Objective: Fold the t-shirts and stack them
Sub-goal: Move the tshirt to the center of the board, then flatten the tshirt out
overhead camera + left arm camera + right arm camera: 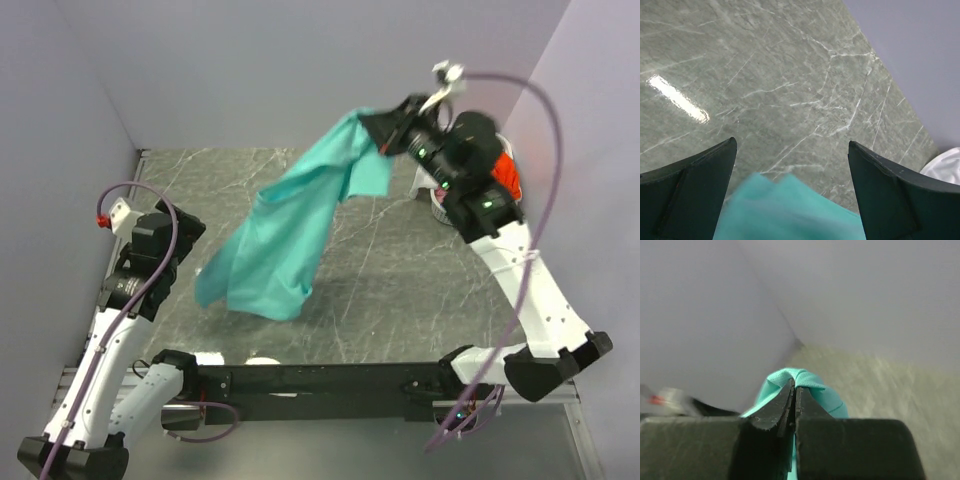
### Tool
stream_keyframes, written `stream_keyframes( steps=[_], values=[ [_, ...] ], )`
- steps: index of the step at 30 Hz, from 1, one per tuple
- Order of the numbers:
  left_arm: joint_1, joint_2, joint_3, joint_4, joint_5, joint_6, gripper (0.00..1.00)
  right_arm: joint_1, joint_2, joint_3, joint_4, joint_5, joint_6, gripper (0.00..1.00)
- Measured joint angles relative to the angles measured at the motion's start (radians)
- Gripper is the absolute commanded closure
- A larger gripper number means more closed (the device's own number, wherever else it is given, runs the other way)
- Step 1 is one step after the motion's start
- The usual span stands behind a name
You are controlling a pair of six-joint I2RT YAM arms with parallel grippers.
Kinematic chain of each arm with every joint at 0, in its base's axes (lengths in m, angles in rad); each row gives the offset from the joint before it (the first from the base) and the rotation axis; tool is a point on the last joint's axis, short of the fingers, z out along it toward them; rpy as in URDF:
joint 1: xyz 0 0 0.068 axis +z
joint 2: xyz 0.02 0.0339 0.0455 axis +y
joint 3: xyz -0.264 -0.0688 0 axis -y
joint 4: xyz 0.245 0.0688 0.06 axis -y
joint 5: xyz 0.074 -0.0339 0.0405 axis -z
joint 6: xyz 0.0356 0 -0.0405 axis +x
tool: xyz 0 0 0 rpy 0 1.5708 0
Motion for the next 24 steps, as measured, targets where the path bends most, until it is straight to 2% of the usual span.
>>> stream_keyframes(
  steps=[3,6,10,12,16,24],
  values=[
    [0.0,-0.032,-0.018,-0.009,0.002,-0.014,0.01,-0.063,-0.045,-0.329,0.035,0.034,0.055,1.0],
    [0.0,-0.042,-0.052,-0.018,0.014,-0.018,0.01,-0.19,-0.008,-0.594,0.044,0.002,0.122,1.0],
    [0.0,-0.002,-0.103,-0.017,0.071,-0.018,0.01,-0.327,0.099,-0.822,0.007,-0.041,0.169,1.0],
    [0.0,0.041,-0.135,-0.008,0.117,-0.017,0.01,-0.338,0.111,-0.879,-0.02,-0.059,0.174,1.0],
    [0.001,0.141,-0.198,0.014,0.226,-0.017,0.02,-0.328,0.097,-0.884,-0.005,-0.083,0.166,1.0],
    [0.002,0.281,-0.261,0.128,0.404,0.01,0.11,-0.326,0.072,-0.88,0.004,-0.093,0.146,1.0]
  ],
)
